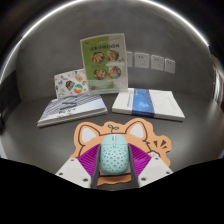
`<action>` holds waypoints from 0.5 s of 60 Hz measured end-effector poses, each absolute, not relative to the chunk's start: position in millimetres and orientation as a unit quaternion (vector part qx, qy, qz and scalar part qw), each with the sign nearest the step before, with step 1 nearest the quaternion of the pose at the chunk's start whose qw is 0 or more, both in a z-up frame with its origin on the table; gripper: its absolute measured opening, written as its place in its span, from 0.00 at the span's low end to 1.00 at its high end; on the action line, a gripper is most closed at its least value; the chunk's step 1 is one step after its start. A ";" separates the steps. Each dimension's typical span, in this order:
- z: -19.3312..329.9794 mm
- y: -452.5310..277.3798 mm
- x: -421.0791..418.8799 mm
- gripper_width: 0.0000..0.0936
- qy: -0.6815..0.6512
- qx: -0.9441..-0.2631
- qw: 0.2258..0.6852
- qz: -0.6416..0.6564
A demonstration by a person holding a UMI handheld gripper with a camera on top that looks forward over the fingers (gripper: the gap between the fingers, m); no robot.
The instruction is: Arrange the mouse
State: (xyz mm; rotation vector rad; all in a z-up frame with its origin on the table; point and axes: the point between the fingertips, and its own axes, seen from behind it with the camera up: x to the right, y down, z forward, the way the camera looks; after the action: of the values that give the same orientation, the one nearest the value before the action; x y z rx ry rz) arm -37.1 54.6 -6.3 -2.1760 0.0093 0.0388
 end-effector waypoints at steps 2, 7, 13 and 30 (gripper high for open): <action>-7.8 54.2 -37.7 0.54 0.007 -0.887 0.462 0.016; -10.3 53.6 -37.9 0.63 0.000 -0.889 0.459 0.012; -1.1 41.6 -39.8 0.95 0.008 -0.888 0.459 0.021; 40.7 -69.1 -8.1 0.91 0.061 -0.881 0.469 0.030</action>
State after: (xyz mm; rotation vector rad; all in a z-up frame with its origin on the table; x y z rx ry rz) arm -8.1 -69.1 40.7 -2.1585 0.1487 0.0728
